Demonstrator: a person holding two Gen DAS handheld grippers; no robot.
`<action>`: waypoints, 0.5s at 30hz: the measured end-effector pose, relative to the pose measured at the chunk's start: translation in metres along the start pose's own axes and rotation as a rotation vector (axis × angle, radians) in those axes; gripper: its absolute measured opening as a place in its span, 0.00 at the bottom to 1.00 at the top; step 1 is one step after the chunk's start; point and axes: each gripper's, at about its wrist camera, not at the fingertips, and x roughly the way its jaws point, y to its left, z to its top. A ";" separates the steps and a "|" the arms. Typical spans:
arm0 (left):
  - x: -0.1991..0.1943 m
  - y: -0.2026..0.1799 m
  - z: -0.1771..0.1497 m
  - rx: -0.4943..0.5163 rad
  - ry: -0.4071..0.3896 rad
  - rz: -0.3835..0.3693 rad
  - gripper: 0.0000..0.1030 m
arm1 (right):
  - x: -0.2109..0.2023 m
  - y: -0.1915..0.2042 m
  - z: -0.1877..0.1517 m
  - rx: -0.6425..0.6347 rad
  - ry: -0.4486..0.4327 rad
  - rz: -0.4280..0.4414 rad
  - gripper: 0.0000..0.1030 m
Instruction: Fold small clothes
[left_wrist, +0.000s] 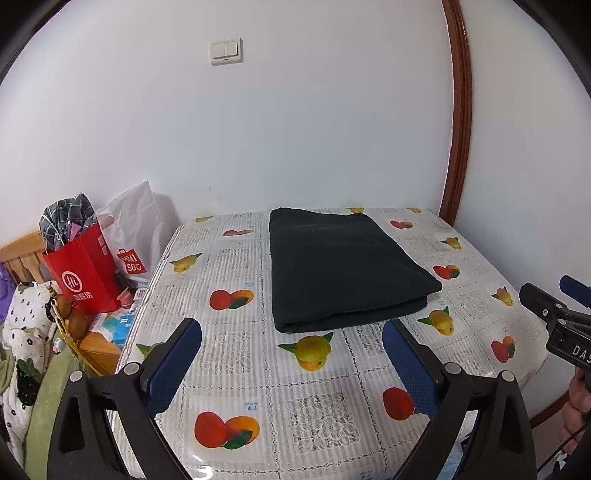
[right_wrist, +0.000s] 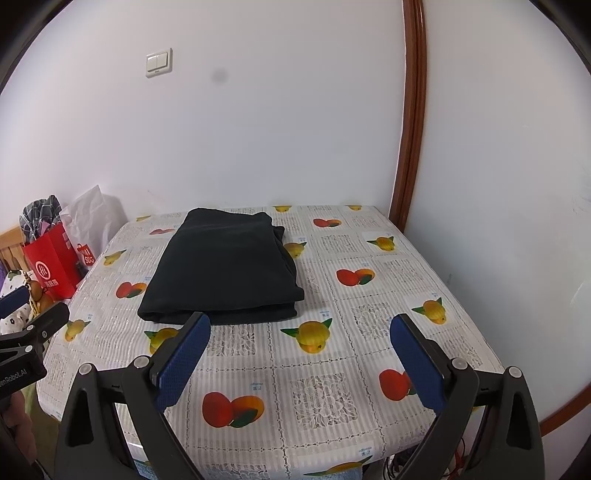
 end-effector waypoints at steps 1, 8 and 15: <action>0.000 0.000 0.000 0.000 0.000 0.000 0.96 | 0.000 0.000 0.000 0.001 0.000 0.001 0.94; 0.001 0.002 -0.002 -0.007 0.003 -0.005 0.96 | 0.002 0.000 -0.001 -0.003 0.004 0.007 0.94; 0.002 0.005 -0.005 -0.022 0.008 0.000 0.96 | 0.002 0.003 -0.002 -0.010 0.002 0.001 0.94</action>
